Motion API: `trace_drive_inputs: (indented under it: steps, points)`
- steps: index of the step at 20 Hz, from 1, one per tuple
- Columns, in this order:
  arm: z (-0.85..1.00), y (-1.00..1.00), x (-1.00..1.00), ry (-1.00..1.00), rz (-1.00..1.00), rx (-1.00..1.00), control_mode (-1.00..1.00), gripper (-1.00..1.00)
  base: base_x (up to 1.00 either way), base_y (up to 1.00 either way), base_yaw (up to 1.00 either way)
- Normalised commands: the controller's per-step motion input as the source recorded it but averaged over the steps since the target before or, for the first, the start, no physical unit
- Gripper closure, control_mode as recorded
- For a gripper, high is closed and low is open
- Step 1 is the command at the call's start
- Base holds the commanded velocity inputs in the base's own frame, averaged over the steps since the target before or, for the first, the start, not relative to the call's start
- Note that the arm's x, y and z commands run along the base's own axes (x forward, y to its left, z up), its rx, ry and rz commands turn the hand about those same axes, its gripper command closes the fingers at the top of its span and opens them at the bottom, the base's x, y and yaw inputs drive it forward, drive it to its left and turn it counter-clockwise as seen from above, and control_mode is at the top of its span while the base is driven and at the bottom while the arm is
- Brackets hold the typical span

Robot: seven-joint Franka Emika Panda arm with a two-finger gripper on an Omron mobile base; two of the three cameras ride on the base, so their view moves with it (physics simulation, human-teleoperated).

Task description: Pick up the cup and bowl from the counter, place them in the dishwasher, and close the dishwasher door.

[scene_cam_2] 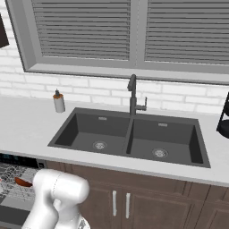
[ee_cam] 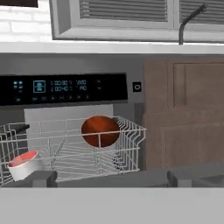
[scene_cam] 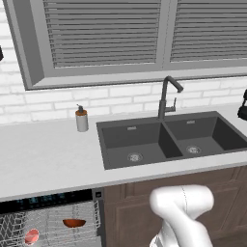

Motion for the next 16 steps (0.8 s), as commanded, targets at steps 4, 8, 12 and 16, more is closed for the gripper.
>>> trace_drive_inputs:
  steps: [4,8,12,16]
  points:
    - [-0.84,0.94,0.49,0.16,0.00,-0.01,-1.00,-1.00,0.00,0.00,0.00]
    - [-0.71,0.96,0.54,0.12,0.00,-0.01,-1.00,-1.00,0.00,0.00,0.00]
    - [-0.86,0.84,0.36,0.04,0.00,0.00,-1.00,-1.00,0.00,0.00,0.00]
    - [-0.80,0.97,-0.37,0.00,0.07,-0.01,-1.00,-1.00,0.00,0.00,0.00]
